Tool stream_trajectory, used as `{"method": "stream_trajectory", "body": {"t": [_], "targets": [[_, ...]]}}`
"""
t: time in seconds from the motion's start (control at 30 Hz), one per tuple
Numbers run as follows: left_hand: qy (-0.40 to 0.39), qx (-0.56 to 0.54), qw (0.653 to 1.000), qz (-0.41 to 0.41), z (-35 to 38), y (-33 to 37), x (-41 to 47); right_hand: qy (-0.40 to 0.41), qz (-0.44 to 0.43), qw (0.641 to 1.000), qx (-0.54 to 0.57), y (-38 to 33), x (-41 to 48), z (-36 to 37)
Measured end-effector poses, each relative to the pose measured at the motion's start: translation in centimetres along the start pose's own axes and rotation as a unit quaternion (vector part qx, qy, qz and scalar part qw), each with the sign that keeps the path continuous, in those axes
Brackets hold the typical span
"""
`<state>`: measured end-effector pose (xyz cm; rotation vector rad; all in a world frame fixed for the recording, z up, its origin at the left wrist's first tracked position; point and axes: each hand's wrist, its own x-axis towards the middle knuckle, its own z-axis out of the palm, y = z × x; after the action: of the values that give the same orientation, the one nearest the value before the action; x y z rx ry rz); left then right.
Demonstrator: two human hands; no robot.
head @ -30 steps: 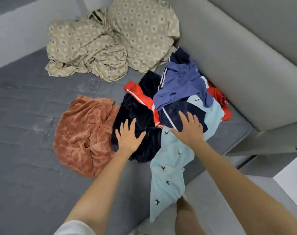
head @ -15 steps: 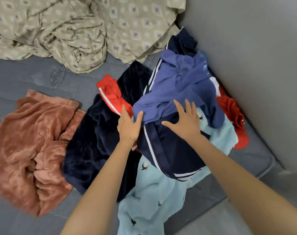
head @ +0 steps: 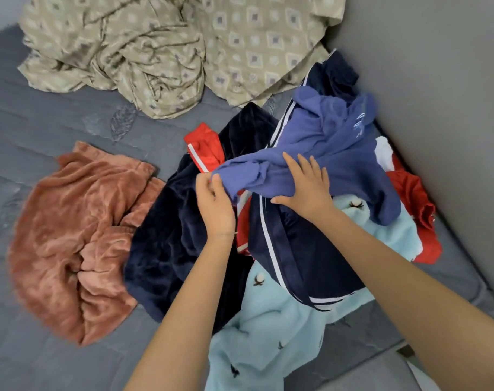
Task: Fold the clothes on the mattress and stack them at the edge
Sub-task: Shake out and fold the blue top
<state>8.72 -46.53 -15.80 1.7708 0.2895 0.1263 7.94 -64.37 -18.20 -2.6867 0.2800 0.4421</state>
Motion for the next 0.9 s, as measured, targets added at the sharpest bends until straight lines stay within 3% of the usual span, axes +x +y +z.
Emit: {"method": "stream_trajectory", "body": {"t": [0.1,0.23,0.53,0.73,0.9], "targets": [[0.076,-0.025,0.997,0.0,-4.4,2.6,0.9,-0.025,-0.033,0.999,0.002,-3.8,-1.2,-1.6],[0.072,-0.032,0.997,0.023,-10.7,5.5,0.1,-0.051,-0.086,0.995,-0.004,-10.1,-3.9,-2.4],[0.178,-0.02,0.984,0.026,-30.8,9.0,-1.1,-0.057,-0.077,0.995,-0.024,-24.3,-16.2,1.1],[0.134,0.019,0.991,0.008,-46.4,11.4,-4.0,-0.025,-0.083,0.996,-0.008,-35.7,-26.5,2.0],[0.141,0.031,0.989,-0.011,-57.8,14.0,-7.5,-0.048,-0.079,0.995,0.04,-43.7,-34.5,1.9]]}}
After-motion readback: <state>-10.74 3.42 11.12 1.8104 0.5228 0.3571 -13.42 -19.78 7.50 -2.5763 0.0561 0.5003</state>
